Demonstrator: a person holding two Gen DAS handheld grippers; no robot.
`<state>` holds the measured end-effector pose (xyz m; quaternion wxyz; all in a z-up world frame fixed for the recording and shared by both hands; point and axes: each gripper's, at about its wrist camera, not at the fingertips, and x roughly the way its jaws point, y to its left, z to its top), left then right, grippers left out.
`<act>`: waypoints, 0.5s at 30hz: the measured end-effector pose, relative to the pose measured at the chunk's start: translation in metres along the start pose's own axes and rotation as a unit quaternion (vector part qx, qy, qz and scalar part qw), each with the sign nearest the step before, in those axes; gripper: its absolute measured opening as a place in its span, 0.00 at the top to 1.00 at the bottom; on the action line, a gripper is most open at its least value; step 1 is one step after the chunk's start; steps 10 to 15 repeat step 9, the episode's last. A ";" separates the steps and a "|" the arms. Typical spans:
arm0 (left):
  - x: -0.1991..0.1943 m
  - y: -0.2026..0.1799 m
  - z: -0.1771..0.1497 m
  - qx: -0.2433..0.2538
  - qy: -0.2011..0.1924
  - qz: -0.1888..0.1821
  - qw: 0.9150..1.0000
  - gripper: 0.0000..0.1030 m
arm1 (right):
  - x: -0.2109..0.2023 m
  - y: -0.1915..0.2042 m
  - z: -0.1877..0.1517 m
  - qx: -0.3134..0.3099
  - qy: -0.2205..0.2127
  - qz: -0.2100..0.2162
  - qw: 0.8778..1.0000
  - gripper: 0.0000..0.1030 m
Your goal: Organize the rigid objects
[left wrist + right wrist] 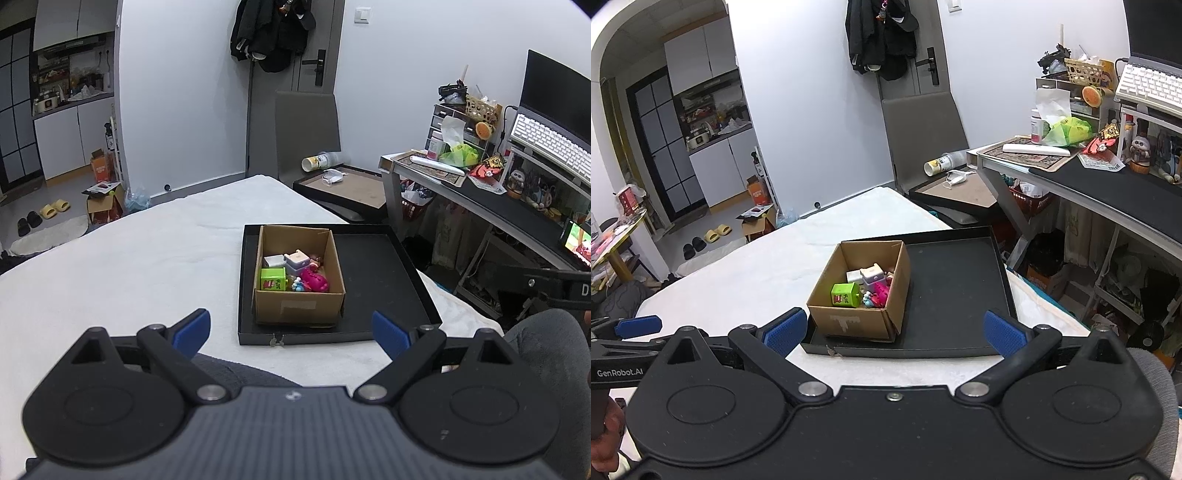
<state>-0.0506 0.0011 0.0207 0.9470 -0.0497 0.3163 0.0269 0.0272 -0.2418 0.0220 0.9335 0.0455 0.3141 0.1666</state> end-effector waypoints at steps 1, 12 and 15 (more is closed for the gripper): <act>-0.001 0.000 0.000 0.000 -0.002 0.000 1.000 0.09 | 0.000 0.000 0.000 0.000 0.000 0.000 1.000 0.00; -0.009 0.003 -0.003 -0.001 -0.008 -0.022 1.000 0.09 | 0.001 0.002 -0.004 -0.004 0.003 0.002 1.000 0.00; -0.009 0.003 -0.003 -0.001 -0.008 -0.022 1.000 0.09 | 0.001 0.002 -0.004 -0.004 0.003 0.002 1.000 0.00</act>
